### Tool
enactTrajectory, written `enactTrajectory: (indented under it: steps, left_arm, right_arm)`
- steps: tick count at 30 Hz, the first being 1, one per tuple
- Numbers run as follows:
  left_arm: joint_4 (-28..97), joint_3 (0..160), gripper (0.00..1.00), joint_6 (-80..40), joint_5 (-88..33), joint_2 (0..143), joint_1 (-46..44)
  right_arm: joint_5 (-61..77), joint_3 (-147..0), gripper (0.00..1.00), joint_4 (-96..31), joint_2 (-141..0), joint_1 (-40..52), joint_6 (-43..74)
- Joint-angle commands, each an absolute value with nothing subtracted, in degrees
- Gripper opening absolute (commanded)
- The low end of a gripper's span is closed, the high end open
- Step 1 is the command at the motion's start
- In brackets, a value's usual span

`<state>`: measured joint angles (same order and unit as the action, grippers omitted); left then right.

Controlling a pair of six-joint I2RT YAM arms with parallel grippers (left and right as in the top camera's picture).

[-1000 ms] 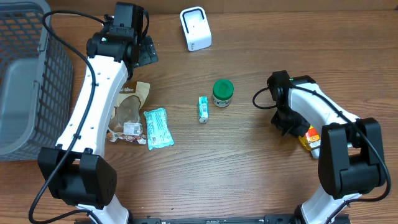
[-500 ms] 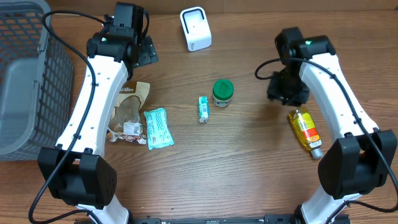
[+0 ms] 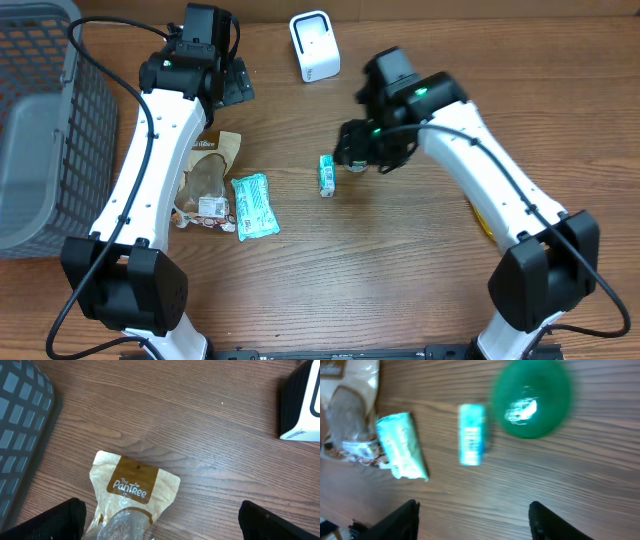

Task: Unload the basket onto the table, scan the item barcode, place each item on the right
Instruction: 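Open the right gripper, lift away and reach toward the teal pack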

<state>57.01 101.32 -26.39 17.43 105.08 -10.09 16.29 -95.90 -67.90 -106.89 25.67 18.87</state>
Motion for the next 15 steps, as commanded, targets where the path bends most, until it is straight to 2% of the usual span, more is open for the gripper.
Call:
enactTrajectory:
  steps: [1,8,15]
  left_arm:
    - [56.8,102.0,1.00,-25.7,18.4,104.2,-10.3]
    - [56.8,102.0,1.00,-25.7,18.4,104.2,-10.3]
    - [56.8,102.0,1.00,-25.7,18.4,104.2,-10.3]
  right_arm:
    - [9.1,-96.4,0.71,-65.2,-106.2,30.2,23.6]
    - [5.2,-94.0,0.73,-59.1,-106.4,35.5,27.0]
    - [4.3,-89.6,0.76,-54.4,-106.5,36.8,27.0]
